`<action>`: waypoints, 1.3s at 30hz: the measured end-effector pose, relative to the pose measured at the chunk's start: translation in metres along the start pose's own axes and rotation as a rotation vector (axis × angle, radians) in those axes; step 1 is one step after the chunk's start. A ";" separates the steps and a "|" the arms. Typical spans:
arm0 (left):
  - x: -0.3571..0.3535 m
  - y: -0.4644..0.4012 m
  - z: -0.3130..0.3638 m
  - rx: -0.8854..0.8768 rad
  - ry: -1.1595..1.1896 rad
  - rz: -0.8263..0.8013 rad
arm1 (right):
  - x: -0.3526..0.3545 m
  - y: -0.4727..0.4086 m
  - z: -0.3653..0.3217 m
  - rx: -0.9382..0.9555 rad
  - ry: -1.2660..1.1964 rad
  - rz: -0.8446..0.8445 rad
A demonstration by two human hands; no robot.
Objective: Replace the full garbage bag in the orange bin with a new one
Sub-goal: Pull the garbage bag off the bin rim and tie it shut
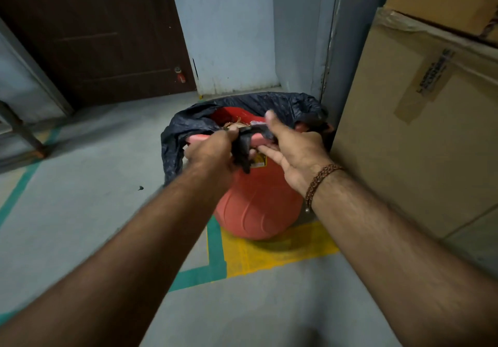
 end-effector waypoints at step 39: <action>-0.003 -0.029 0.040 0.162 0.262 -0.308 | 0.055 -0.013 -0.050 1.061 1.280 -0.038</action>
Point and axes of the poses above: each hand's wrist, its own y-axis away from the middle knuckle, its own x-axis out of the back of the hand, z = x × y, the point moved 3 cm from there along -y, towards the middle knuckle, and after that the axes turned 6 degrees about y, right-handed, at the moved point
